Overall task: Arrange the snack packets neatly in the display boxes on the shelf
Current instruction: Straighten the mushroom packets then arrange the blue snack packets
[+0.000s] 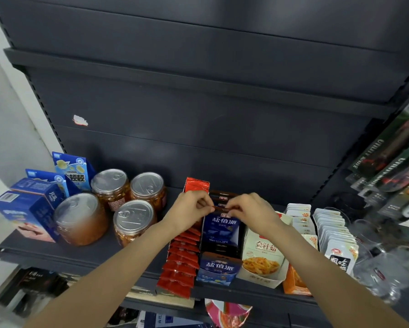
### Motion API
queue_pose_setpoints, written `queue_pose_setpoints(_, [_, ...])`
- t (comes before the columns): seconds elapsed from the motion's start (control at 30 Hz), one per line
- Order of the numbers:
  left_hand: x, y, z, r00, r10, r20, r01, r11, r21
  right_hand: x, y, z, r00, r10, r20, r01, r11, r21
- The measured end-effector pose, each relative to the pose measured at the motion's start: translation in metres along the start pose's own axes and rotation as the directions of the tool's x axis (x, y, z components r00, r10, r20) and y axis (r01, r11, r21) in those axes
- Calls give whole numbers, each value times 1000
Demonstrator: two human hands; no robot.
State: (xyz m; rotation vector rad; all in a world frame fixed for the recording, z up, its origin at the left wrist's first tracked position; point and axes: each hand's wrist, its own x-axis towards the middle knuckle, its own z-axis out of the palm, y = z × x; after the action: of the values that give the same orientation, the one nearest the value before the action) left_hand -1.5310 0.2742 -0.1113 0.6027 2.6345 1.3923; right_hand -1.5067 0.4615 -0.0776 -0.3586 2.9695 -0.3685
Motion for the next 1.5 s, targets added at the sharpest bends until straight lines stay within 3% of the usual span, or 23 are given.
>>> queue_pose_setpoints(0.07, [-2, -4, 1, 998, -55, 14, 55, 998, -12, -5, 1, -6, 991, 60, -123, -53, 997, 61])
queue_pose_setpoints(0.13, [-5, -12, 3, 987, -121, 107, 112, 990, 83, -11, 6, -15, 970, 118, -214, -86, 985, 152])
queue_pose_setpoints(0.23, [-11, -13, 4, 979, -143, 145, 123, 983, 136, -23, 10, -31, 945, 138, -297, -56, 962, 268])
queue_pose_setpoints(0.33, [-12, -3, 1, 985, -164, 60, 164, 986, 4, -33, 9, -43, 929, 141, -341, 1, 923, 385])
queue_pose_setpoints(0.4, [-13, 4, -1, 968, -248, 37, 251, 952, -173, -40, 8, -49, 909, 157, -387, 61, 866, 496])
queue_pose_setpoints(0.53, [-16, 15, -9, 905, -370, 210, 407, 610, -680, -53, 7, -55, 890, 208, -407, 169, 679, 715])
queue_pose_setpoints(0.63, [-19, 17, -17, 896, -370, 246, 398, 423, -814, -58, 14, -50, 834, 229, -503, 195, 730, 655])
queue_pose_setpoints(0.73, [-26, 18, -23, 920, -331, 208, 352, 471, -809, -64, 20, -47, 817, 185, -547, 158, 839, 520])
queue_pose_setpoints(0.83, [-33, 23, -30, 953, -272, 135, 264, 519, -813, -71, 20, -43, 875, 201, -440, 108, 805, 583])
queue_pose_setpoints(0.87, [-36, 25, -32, 962, -255, 99, 229, 551, -802, -73, 18, -41, 899, 237, -369, 90, 724, 684])
queue_pose_setpoints(0.93, [-42, 27, -34, 974, -225, 24, 162, 623, -765, -74, 12, -36, 921, 304, -245, 83, 460, 884])
queue_pose_setpoints(1.0, [-47, 27, -37, 982, -186, -39, 98, 675, -731, -76, 8, -30, 926, 321, -196, 108, 272, 956])
queue_pose_setpoints(1.1, [-56, 25, -40, 988, -126, -85, 29, 704, -710, -76, 4, -18, 916, 325, -236, 142, 287, 947])
queue_pose_setpoints(1.27, [-64, 28, -43, 988, -26, -152, -84, 737, -671, -71, 4, -11, 895, 360, -262, 190, 225, 956])
queue_pose_setpoints(1.4, [-60, 21, -40, 987, -120, -107, 12, 717, -697, -67, 3, -9, 900, 358, -249, 182, 212, 960])
queue_pose_setpoints(1.5, [-55, 12, -36, 976, -218, 6, 142, 616, -775, -65, 4, -12, 897, 369, -242, 175, 206, 963])
